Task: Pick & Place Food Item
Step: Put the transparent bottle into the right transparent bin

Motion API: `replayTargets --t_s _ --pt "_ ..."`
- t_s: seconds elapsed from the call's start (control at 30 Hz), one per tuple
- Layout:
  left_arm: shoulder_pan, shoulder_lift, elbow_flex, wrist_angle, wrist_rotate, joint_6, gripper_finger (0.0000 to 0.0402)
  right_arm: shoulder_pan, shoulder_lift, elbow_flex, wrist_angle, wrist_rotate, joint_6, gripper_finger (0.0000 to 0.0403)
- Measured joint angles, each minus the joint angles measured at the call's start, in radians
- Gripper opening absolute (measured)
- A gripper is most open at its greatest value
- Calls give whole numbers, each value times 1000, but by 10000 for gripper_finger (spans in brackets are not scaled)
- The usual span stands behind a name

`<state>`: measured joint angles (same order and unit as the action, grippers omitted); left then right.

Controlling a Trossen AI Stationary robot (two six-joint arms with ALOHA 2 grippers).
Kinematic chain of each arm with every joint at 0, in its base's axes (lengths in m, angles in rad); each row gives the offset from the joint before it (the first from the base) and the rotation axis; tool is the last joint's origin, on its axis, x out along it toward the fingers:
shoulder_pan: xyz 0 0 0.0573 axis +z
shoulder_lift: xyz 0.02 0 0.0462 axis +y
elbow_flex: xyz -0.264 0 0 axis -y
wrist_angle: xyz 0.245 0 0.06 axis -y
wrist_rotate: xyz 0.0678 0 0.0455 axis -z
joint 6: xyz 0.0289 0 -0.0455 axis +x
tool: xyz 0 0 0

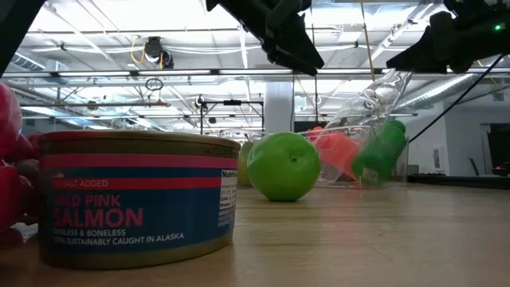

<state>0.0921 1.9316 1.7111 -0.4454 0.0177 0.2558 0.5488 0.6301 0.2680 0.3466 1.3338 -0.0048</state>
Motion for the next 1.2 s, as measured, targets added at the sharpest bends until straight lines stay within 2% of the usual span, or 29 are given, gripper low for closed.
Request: replayTargets --t_s 0.17,0.5,0.63,0.97,1.13,1.2 --pt "0 0 0 -2 0 -3 296 0 3 0 44 -2 -23 125" --pt "0 0 -1 -45 0 -24 296 5 1 0 308 -3 -249 125" --pt "0 0 -1 -59 0 -30 296 23 -14 23 309 -1 -272 125" --pt "0 0 -1 -79 0 -38 296 62 -15 111 168 31 -239 125" --pt "0 0 -1 -79 0 -40 296 54 -15 172 -62 19 -108 125" --pt "0 0 -1 -77 0 -39 296 38 -15 201 -161 -17 -44 125"
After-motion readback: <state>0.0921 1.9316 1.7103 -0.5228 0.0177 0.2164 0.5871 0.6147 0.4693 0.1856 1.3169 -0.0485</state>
